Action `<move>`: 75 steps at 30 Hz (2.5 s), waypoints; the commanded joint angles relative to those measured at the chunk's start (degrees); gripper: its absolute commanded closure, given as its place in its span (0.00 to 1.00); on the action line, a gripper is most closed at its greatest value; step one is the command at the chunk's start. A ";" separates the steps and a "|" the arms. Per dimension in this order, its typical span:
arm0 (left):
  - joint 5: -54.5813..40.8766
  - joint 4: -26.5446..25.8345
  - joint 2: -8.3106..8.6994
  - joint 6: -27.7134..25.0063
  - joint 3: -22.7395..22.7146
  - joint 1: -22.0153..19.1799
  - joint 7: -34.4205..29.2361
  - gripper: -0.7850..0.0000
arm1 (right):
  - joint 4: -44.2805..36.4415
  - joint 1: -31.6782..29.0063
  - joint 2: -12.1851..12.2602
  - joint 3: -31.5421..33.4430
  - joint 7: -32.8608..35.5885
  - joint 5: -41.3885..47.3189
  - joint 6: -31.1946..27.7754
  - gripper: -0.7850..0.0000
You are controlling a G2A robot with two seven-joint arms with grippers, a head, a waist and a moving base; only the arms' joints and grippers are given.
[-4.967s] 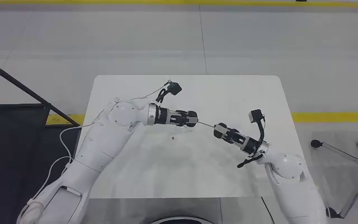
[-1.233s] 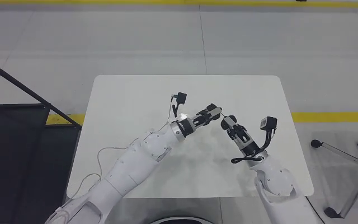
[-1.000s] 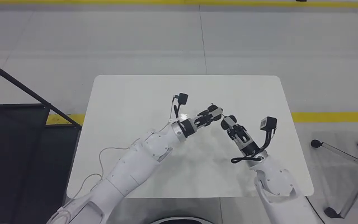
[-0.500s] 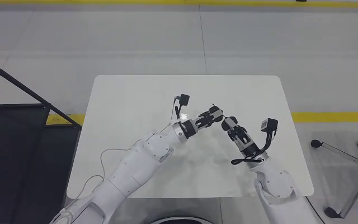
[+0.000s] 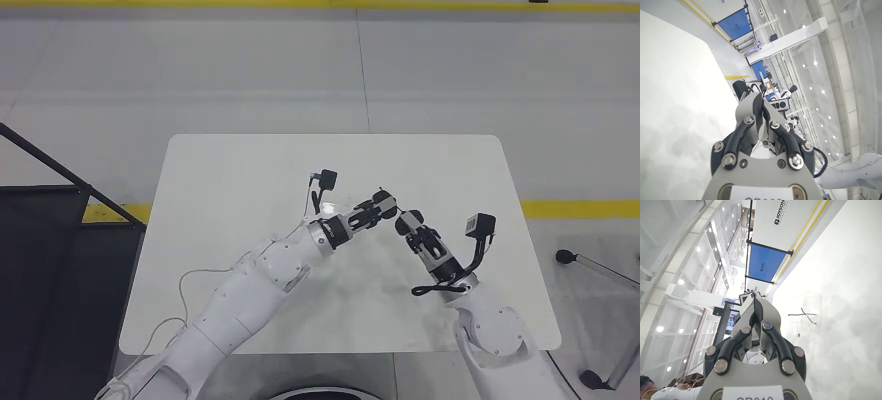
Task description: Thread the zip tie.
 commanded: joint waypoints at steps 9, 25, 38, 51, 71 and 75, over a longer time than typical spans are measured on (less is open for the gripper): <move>0.81 -0.37 -0.27 0.18 -1.28 0.74 -0.31 0.86 | -0.09 -0.08 -0.15 0.06 0.28 -0.30 0.13 1.00; 1.41 0.10 -0.88 0.14 -2.60 0.95 -1.37 1.00 | 0.14 0.38 -0.44 -0.03 0.47 -0.49 0.82 1.00; 6.57 -2.68 0.22 4.27 -8.25 3.05 1.29 1.00 | -1.56 1.10 -0.59 1.27 -1.79 -2.60 2.97 0.00; 13.56 -14.15 3.01 8.68 -16.72 11.83 0.75 1.00 | -2.61 1.86 -0.56 1.59 -1.30 -3.92 4.64 0.00; 15.84 -27.48 5.24 16.17 -29.08 23.41 5.21 1.00 | -10.44 7.59 -0.42 -8.77 5.73 -38.26 1.74 0.00; 17.57 -31.99 5.86 18.82 -32.73 27.89 6.00 1.00 | -9.88 10.21 -0.78 -12.02 7.40 -43.11 3.27 0.00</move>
